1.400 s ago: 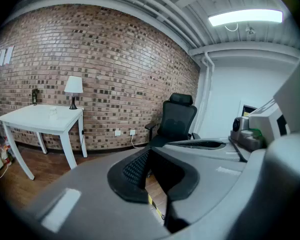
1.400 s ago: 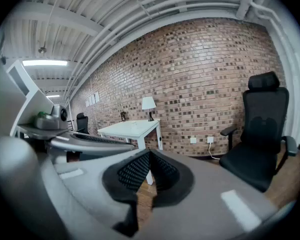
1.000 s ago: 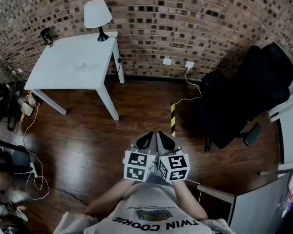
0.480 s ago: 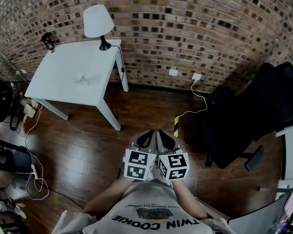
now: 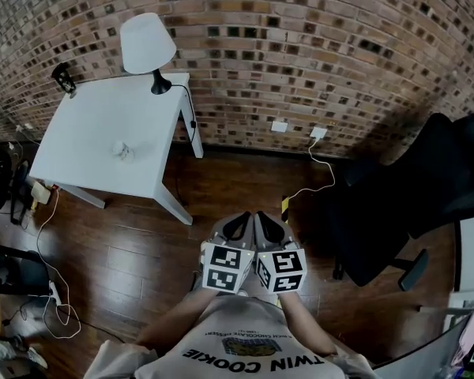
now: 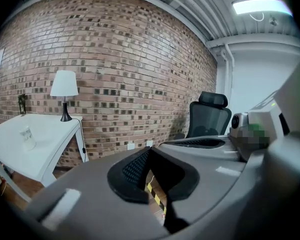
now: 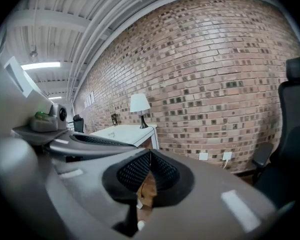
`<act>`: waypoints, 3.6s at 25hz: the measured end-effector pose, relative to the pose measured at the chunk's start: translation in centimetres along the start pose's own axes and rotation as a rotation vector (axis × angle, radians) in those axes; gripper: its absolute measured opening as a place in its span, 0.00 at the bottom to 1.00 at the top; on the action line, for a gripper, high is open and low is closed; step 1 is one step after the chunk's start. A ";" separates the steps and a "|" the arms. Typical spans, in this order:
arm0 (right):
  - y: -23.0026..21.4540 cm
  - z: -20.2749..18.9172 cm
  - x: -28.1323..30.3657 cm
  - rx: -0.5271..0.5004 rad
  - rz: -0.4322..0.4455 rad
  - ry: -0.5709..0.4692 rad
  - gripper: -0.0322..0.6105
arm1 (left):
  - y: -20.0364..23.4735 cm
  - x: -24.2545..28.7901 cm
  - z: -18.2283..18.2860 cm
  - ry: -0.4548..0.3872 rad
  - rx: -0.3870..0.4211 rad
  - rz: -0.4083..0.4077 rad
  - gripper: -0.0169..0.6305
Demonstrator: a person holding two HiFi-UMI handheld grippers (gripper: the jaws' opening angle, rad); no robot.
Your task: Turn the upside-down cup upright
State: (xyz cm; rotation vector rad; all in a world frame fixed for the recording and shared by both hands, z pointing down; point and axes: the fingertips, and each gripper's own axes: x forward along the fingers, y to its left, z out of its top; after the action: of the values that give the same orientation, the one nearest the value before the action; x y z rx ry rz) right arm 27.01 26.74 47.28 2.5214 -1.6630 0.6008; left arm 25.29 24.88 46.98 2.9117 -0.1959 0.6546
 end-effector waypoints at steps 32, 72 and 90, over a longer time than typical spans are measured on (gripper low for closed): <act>19.8 6.5 28.3 -0.297 0.436 0.100 0.06 | 34.5 -2.6 1.8 -0.087 -0.230 0.428 0.03; 33.7 -0.6 43.5 -0.881 0.997 0.303 0.48 | 53.9 -9.7 -2.4 -0.080 -0.491 0.918 0.03; 32.3 -3.6 43.8 -1.959 0.964 0.760 0.48 | 55.6 -13.2 -4.6 -0.101 -0.492 0.882 0.03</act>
State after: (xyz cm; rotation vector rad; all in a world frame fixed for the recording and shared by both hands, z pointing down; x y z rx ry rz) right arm 12.07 -23.92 60.87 0.0905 -1.4764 -0.1803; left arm 2.68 -27.62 51.91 2.2755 -1.4595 0.4477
